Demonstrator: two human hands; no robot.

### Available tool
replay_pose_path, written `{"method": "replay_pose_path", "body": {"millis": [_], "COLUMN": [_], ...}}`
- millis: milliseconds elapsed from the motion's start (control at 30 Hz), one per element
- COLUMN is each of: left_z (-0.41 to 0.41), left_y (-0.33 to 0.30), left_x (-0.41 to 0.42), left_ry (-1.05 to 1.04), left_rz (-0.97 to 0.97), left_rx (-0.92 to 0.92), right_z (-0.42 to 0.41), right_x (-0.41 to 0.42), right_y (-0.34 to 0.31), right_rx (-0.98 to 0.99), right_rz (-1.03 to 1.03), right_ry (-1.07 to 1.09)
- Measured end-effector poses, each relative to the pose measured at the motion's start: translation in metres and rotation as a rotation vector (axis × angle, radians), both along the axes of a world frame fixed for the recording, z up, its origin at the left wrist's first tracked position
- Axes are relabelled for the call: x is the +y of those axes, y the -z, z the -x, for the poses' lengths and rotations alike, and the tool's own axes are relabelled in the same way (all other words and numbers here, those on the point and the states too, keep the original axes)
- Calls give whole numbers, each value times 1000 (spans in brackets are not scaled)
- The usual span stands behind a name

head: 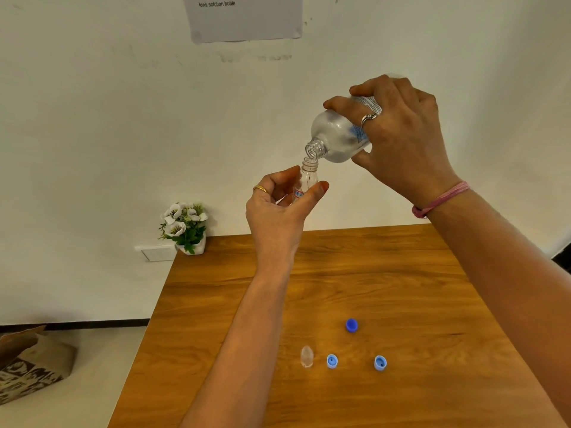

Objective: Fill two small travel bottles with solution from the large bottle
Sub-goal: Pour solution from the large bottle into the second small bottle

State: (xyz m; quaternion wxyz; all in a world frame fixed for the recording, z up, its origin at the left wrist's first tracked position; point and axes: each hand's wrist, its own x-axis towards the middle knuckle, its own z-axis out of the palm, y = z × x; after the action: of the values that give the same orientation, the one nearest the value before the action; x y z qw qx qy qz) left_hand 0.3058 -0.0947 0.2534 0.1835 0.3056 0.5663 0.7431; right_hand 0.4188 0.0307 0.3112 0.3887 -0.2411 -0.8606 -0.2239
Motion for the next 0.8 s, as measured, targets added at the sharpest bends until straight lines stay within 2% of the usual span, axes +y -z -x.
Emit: {"method": "replay_pose_path", "body": {"millis": [800], "left_z": [6], "left_y": [1], "left_x": [9], "left_ry": [-8], "left_rz": [-3], "left_rx": [-17], "right_z": [7], "right_x": [10], "right_y": [0], "right_rx": [-3], "right_rz": [-7], "right_ry": [-12]}}
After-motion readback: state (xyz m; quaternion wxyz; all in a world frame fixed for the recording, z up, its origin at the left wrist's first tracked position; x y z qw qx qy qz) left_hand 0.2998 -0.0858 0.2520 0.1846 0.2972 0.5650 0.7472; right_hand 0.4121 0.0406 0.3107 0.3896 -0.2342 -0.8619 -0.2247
